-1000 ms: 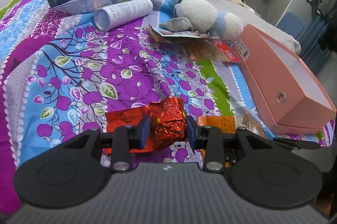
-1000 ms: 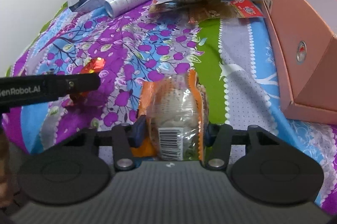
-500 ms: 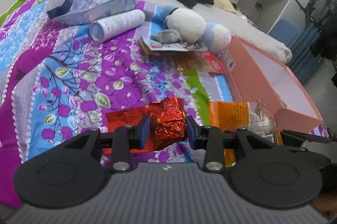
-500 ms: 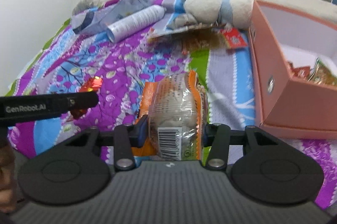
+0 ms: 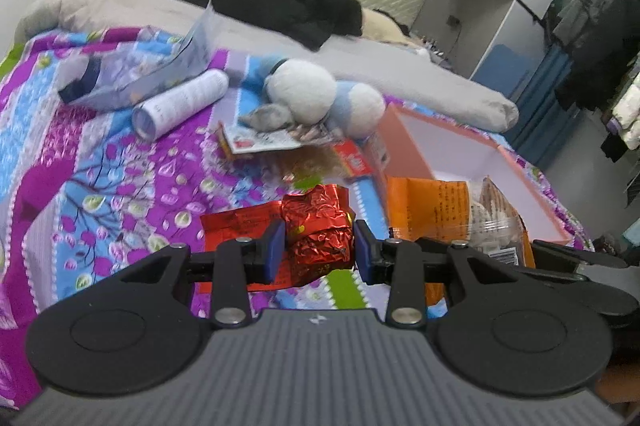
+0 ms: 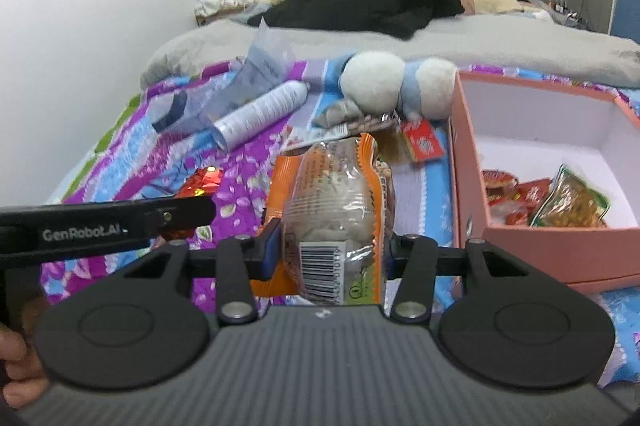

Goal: Organize snacks
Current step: 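Carry the red foil candy and orange bag over the pink box with both tools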

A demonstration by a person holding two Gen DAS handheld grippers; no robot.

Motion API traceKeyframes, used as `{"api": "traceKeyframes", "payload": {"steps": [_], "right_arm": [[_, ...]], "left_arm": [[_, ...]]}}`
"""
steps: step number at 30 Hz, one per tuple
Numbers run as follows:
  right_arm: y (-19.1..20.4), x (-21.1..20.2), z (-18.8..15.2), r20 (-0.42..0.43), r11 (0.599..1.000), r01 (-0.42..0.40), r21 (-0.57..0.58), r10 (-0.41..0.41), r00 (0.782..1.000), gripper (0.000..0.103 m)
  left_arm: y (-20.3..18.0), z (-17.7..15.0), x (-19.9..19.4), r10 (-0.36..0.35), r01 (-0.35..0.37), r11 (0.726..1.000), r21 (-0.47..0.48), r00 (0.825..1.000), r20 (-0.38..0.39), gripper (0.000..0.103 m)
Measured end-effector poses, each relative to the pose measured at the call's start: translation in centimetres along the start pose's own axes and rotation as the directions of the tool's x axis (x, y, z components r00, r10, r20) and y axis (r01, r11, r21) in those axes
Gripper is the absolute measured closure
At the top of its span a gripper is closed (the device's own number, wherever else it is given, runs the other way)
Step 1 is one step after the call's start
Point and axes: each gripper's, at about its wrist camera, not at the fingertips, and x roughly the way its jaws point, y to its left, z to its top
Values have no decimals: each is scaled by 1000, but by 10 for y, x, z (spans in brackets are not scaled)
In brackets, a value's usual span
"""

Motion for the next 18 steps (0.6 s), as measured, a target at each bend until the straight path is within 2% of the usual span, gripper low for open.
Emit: {"api": "traceKeyframes", "payload": {"steps": [11,18], "right_arm": [[-25,-50,16,83,998,43,54,-47,995,53],[-48,-78,11,102,990,115,76,-123,987,53]], "left_arm": [[-52,17,-18,-90,90,996,27,996,21,61],[-103,14,-12,-167,166,982,87,986,-5,61]]}}
